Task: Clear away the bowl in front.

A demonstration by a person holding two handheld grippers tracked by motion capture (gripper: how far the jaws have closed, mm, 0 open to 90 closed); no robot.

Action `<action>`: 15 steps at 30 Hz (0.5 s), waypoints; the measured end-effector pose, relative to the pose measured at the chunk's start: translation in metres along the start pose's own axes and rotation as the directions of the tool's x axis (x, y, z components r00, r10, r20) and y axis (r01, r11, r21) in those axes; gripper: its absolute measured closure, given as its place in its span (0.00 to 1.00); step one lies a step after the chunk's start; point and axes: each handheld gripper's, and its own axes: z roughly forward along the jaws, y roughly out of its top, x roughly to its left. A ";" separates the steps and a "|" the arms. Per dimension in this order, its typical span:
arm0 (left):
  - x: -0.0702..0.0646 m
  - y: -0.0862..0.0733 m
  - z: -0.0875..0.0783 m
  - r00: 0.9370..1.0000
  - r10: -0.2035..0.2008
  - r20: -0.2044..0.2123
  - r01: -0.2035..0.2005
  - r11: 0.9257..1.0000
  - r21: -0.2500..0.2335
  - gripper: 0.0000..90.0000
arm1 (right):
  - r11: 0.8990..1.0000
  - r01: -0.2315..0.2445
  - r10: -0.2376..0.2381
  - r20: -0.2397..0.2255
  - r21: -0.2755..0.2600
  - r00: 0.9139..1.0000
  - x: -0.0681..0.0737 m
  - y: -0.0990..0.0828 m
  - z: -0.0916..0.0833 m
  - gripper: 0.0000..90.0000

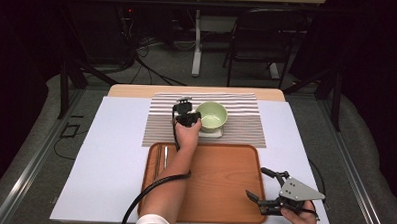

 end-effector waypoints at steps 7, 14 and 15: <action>0.002 0.000 -0.001 0.999 -0.041 0.020 0.041 0.999 0.023 0.91 | 1.000 0.001 -0.001 0.000 0.001 1.000 0.000 0.000 0.000 0.17; 0.003 0.000 -0.003 0.999 -0.047 0.027 0.045 0.998 0.037 0.90 | 1.000 0.001 -0.001 -0.001 0.001 1.000 0.000 0.000 0.000 0.17; 0.003 0.000 -0.003 0.999 -0.045 0.026 0.044 0.998 0.040 0.90 | 1.000 0.000 0.000 -0.001 0.002 1.000 0.000 0.000 0.000 0.17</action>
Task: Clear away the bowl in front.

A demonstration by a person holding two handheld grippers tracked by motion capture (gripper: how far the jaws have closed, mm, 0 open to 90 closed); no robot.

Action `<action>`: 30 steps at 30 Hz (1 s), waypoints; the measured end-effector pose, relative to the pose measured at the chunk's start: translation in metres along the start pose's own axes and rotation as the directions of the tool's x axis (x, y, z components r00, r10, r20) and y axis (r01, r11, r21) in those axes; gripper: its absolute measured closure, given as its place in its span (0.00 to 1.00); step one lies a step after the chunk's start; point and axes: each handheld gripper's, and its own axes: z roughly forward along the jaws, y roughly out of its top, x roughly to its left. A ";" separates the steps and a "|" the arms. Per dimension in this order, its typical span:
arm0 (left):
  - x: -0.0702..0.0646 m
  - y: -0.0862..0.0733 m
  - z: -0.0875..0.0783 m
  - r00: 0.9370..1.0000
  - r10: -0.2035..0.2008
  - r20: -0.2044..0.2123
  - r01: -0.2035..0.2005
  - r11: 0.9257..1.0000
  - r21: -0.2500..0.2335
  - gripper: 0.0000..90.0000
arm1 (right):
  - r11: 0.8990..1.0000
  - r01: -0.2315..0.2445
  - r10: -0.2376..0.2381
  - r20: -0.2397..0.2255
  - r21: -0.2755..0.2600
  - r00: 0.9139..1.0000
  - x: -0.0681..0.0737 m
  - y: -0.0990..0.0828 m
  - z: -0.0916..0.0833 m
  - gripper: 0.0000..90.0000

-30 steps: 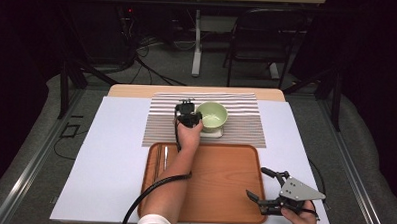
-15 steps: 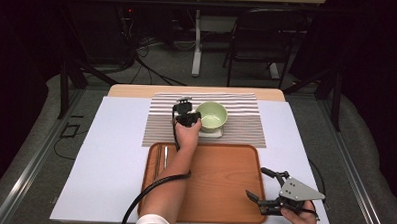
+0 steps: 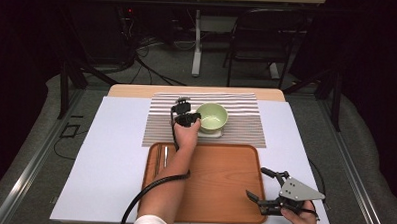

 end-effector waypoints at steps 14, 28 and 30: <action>-0.001 0.006 -0.010 1.000 -0.002 0.008 0.002 1.000 0.005 0.90 | 1.000 -0.001 0.001 0.001 0.000 1.000 0.000 0.000 0.000 0.17; -0.006 0.014 -0.028 0.999 0.016 0.035 -0.016 1.000 0.012 0.90 | 1.000 0.001 -0.001 0.004 0.000 1.000 0.000 0.000 0.000 0.17; -0.007 0.016 -0.031 0.999 0.024 0.037 -0.024 1.000 0.018 0.90 | 1.000 0.002 -0.002 0.003 0.000 1.000 0.000 0.000 0.000 0.17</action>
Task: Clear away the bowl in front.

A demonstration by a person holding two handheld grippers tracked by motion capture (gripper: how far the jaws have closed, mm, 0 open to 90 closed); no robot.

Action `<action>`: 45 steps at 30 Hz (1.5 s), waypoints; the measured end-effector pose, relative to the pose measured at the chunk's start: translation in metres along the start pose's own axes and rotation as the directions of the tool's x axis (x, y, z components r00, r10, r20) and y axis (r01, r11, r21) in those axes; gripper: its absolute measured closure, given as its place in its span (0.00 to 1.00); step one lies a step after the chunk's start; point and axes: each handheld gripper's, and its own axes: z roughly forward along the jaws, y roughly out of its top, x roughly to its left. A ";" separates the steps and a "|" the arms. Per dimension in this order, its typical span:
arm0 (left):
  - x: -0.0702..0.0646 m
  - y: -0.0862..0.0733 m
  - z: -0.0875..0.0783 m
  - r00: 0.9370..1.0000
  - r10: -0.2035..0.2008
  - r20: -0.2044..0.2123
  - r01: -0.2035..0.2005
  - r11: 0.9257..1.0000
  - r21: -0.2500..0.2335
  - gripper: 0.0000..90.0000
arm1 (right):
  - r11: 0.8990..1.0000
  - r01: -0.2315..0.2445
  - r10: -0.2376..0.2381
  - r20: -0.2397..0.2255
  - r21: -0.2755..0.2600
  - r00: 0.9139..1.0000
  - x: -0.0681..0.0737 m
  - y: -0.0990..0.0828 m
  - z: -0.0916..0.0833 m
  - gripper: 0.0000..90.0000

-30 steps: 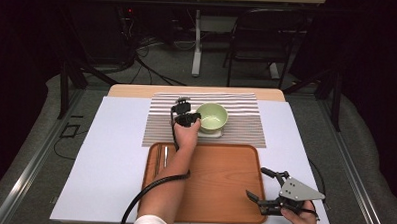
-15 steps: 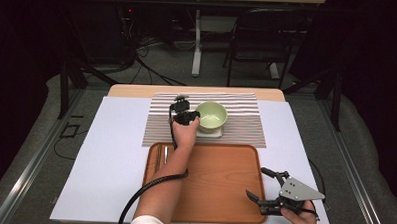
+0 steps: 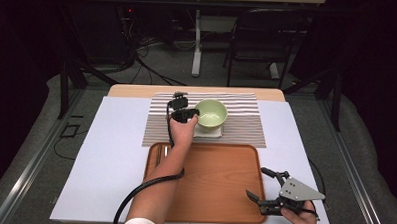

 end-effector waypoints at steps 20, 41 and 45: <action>-0.003 -0.002 -0.035 0.998 0.061 0.034 -0.063 0.997 0.051 0.90 | 1.000 -0.001 0.001 0.000 0.001 1.000 0.001 0.000 0.000 0.17; -0.013 -0.038 -0.056 0.984 0.146 0.100 -0.156 0.981 0.111 0.90 | 1.000 0.002 -0.002 0.001 -0.001 1.000 0.001 0.001 0.000 0.17; -0.018 -0.047 -0.058 0.980 0.157 0.123 -0.172 0.977 0.127 0.90 | 1.000 0.003 -0.003 0.001 -0.001 1.000 0.002 0.001 0.000 0.17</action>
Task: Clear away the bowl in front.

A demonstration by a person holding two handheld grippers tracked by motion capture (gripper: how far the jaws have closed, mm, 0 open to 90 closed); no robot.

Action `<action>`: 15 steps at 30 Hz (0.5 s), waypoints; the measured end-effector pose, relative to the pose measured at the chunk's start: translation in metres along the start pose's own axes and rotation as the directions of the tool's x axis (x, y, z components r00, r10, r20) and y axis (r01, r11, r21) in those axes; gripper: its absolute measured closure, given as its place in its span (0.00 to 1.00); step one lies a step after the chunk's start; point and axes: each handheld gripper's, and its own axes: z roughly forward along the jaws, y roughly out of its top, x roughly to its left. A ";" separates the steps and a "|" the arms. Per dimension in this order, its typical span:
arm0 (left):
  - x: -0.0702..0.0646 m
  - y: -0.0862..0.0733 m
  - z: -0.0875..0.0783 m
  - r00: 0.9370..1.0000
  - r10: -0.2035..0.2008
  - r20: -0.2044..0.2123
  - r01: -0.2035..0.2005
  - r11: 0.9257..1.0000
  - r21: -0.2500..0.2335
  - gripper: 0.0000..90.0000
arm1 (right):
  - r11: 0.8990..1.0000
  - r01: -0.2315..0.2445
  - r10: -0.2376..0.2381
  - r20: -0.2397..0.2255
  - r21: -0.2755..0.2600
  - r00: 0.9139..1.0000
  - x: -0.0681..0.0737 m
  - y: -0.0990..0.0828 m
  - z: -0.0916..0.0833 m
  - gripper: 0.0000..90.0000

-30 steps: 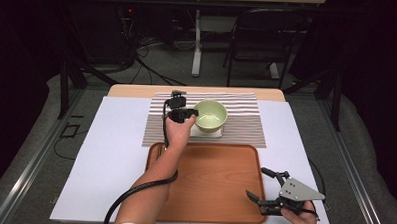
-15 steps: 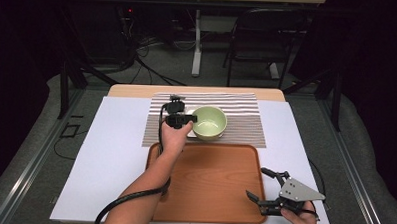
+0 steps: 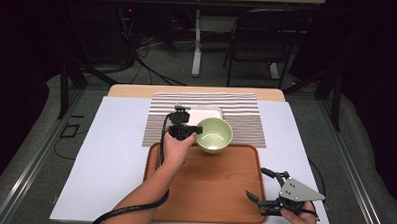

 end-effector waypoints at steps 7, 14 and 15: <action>-0.014 -0.013 0.002 0.999 0.035 0.022 -0.035 0.999 0.021 0.90 | 1.000 0.001 -0.001 0.000 -0.001 1.000 0.000 0.000 0.000 0.17; -0.024 -0.025 0.007 0.997 0.064 0.043 -0.066 0.997 0.049 0.90 | 1.000 0.001 -0.001 0.000 0.000 1.000 0.000 0.000 0.000 0.17; -0.025 -0.027 0.008 0.997 0.067 0.045 -0.069 0.996 0.051 0.90 | 1.000 0.001 -0.001 0.000 0.000 1.000 0.000 0.000 0.000 0.17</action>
